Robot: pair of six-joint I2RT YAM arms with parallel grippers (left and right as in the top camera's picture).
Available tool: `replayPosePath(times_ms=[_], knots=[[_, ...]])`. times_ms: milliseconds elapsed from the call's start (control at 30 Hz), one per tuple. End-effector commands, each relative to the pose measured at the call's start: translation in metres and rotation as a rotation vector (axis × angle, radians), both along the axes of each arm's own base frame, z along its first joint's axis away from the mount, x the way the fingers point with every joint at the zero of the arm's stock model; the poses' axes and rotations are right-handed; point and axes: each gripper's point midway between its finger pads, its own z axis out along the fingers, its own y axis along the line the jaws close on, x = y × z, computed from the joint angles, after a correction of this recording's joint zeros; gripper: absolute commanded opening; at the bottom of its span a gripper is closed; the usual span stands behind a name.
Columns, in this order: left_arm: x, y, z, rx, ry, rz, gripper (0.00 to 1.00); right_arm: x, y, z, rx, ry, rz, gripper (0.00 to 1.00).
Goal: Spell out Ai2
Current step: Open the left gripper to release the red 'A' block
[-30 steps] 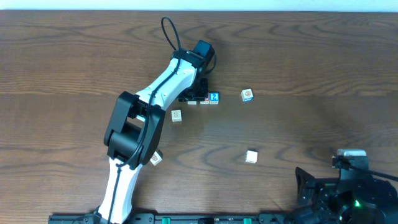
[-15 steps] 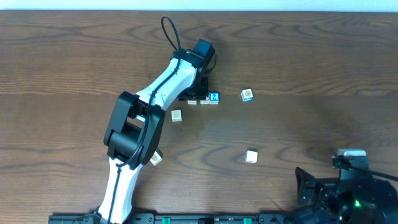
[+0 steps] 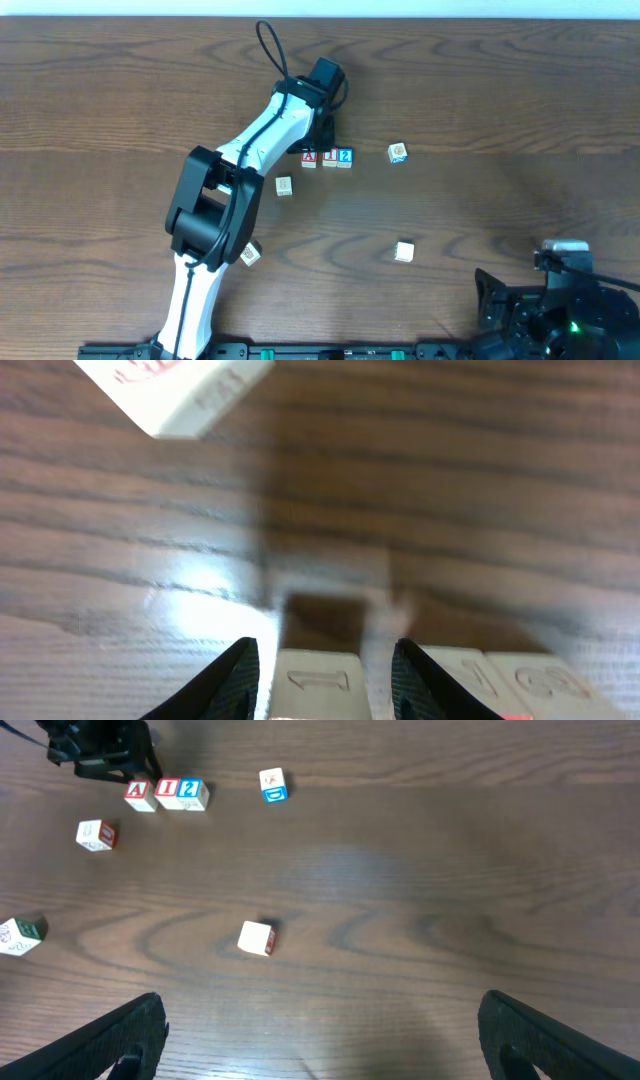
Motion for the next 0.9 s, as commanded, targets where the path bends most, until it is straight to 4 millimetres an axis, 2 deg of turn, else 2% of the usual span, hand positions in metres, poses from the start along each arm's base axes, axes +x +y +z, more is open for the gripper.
replayPosePath(times_ms=[0,67,133,200,233,500,633,867], knots=[[0.010,0.020,-0.007,0.054,-0.019,0.042,0.45,0.000,0.001,0.000,0.005,-0.002,0.001,0.99],[0.015,0.028,-0.007,0.056,-0.027,0.059,0.41,0.000,0.000,0.000,0.005,-0.002,0.001,0.99],[0.019,0.037,-0.006,0.052,-0.027,0.081,0.27,0.000,0.001,0.000,0.005,-0.002,0.001,0.99],[0.020,0.044,-0.007,0.042,-0.011,0.099,0.08,0.000,0.000,0.000,0.005,-0.002,0.001,0.99],[0.019,0.047,-0.007,0.030,0.005,0.107,0.06,0.000,0.000,0.000,0.005,-0.002,0.001,0.99],[-0.006,0.055,-0.011,0.031,0.120,0.137,0.06,0.000,0.001,0.000,0.005,-0.002,0.001,0.99],[-0.019,0.046,-0.011,0.039,0.156,0.112,0.06,0.000,0.001,0.000,0.005,-0.002,0.001,0.99],[-0.025,0.031,-0.011,0.046,0.151,0.072,0.06,0.000,0.000,0.000,0.005,-0.002,0.001,0.99]])
